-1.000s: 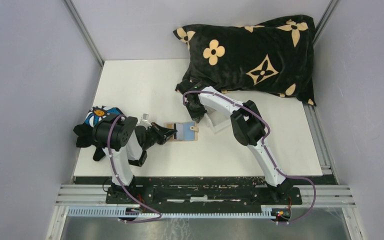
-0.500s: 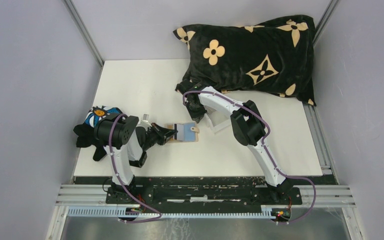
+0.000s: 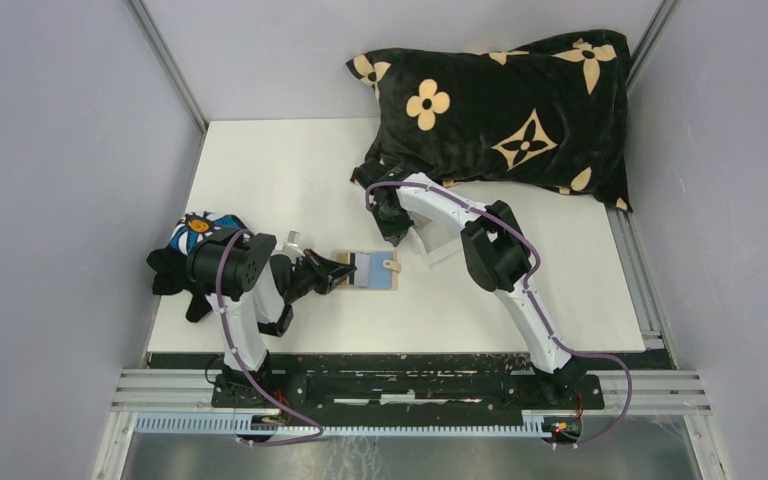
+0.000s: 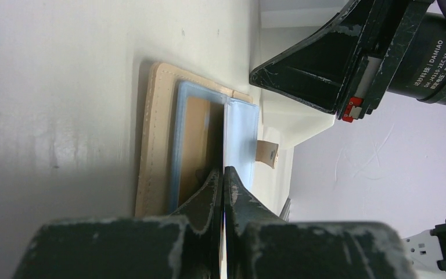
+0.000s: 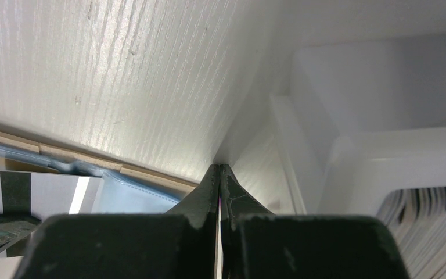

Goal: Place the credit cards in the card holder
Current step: Insert the credit card into the card holder.

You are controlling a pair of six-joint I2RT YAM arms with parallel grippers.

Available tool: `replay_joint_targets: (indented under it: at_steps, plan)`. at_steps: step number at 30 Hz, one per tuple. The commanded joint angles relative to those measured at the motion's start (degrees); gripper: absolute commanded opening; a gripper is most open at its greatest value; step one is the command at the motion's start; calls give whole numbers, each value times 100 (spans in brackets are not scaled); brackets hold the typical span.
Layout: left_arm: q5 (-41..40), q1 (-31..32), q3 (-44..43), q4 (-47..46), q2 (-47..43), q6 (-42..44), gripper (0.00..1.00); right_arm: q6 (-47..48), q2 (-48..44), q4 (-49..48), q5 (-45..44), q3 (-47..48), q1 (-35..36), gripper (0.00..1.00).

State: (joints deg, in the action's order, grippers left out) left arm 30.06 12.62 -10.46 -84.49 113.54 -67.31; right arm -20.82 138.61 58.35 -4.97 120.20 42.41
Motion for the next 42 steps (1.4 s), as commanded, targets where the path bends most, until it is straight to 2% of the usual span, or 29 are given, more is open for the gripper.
replay_joint_targets:
  at_steps: [1, 6, 18, 22, 29, 32, 38, 42]
  plan:
    - [-358, 34, 138, 511, -472, 346, 3, -161, 253, -88, 146, -40, 131, 1]
    - [-705, 187, 51, 1342, -910, 629, 3, -173, 271, -63, 150, -27, 178, 1]
    - [-686, 468, -152, 1341, -723, 594, 3, -87, 130, 144, -294, 306, 241, 1]
    - [-687, 462, -173, 1437, -777, 651, 3, 10, -127, 155, -629, 289, 242, 7]
    - [-652, 462, -222, 1511, -755, 705, 3, 9, -724, -11, -928, -251, 243, 21]
    - [-651, 462, -220, 1511, -744, 714, 3, -19, -958, -34, -1006, -449, 247, 25]
    - [-643, 462, -211, 1510, -732, 736, 3, -146, -1300, -113, -1091, -885, 272, 26]
    - [-613, 463, -220, 1514, -728, 745, 3, -257, -1393, -148, -965, -1209, 310, 20]
